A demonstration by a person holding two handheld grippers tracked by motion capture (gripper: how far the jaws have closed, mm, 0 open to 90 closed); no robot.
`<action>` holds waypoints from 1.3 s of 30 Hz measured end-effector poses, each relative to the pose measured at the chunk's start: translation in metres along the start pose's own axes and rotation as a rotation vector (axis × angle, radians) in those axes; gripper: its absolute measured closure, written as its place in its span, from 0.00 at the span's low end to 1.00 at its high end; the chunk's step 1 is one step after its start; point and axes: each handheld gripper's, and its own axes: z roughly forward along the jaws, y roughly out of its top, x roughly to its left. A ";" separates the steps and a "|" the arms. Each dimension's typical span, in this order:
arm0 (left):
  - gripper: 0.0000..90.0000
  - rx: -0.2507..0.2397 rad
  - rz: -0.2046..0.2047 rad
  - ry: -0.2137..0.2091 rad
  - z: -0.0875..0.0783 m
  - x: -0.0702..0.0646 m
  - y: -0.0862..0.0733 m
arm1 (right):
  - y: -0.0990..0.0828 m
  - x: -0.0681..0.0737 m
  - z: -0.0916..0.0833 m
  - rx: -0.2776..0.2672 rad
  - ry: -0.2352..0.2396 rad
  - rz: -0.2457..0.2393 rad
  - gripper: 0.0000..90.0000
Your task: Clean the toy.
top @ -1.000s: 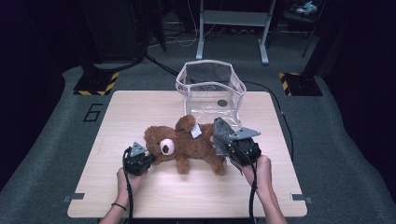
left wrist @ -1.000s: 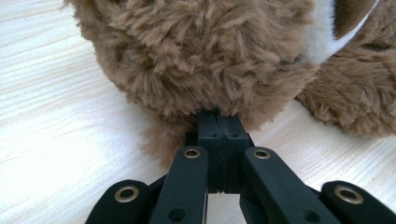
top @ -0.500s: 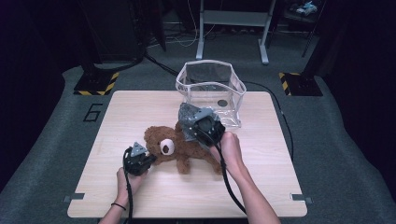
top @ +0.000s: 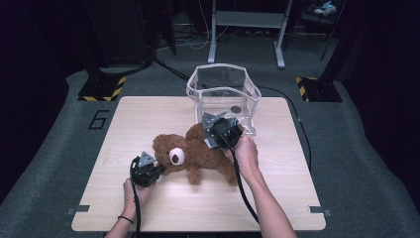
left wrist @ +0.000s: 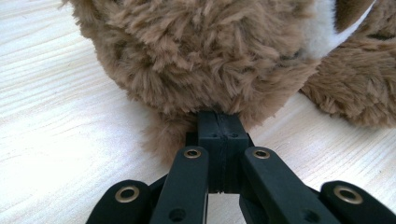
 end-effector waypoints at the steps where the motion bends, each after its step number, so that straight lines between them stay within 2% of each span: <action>1: 1.00 -0.001 -0.009 -0.006 0.000 0.000 0.000 | -0.004 -0.004 0.001 0.006 0.000 0.021 0.89; 6: 1.00 0.004 0.006 -0.023 0.000 0.001 0.000 | -0.018 -0.013 0.003 0.031 -0.008 0.070 0.89; 9: 1.00 0.003 0.007 -0.032 0.000 0.001 0.001 | -0.028 -0.020 0.004 0.030 -0.003 0.073 0.89; 13: 1.00 0.004 0.032 -0.042 0.000 0.001 0.002 | -0.040 -0.024 0.002 0.033 -0.007 0.101 0.89; 15: 1.00 0.006 0.043 -0.051 0.001 0.000 0.003 | -0.047 -0.026 0.000 0.052 -0.013 0.115 0.89; 18: 1.00 0.005 0.041 -0.058 0.003 -0.002 0.003 | -0.055 -0.028 -0.005 0.053 -0.026 0.131 0.89; 20: 1.00 0.003 0.040 -0.055 0.004 -0.003 0.004 | -0.058 -0.028 -0.013 0.028 -0.022 0.142 0.89; 21: 1.00 0.002 0.039 -0.055 0.004 -0.003 0.004 | -0.059 -0.027 -0.017 0.005 -0.018 0.127 0.89; 22: 1.00 0.004 0.033 -0.057 0.004 -0.003 0.004 | -0.058 -0.025 -0.021 -0.013 -0.010 0.134 0.89; 25: 1.00 0.002 0.028 -0.056 0.004 -0.003 0.003 | -0.051 -0.015 -0.038 -0.079 0.032 0.113 0.89; 26: 1.00 0.003 0.042 -0.051 0.004 -0.002 0.004 | -0.046 -0.010 -0.045 -0.103 0.061 0.089 0.89; 29: 1.00 0.002 0.036 -0.050 0.004 -0.003 0.004 | -0.032 0.006 -0.054 -0.149 0.097 0.043 0.89; 33: 1.00 0.005 0.044 -0.046 0.004 -0.003 0.004 | -0.005 0.031 -0.049 -0.187 0.164 -0.053 0.89; 38: 1.00 0.000 0.049 -0.043 0.004 -0.003 0.004 | 0.019 0.061 -0.030 -0.168 0.212 -0.092 0.89; 39: 1.00 -0.002 0.037 -0.046 0.004 -0.004 0.004 | 0.023 0.065 -0.027 -0.166 0.224 -0.100 0.89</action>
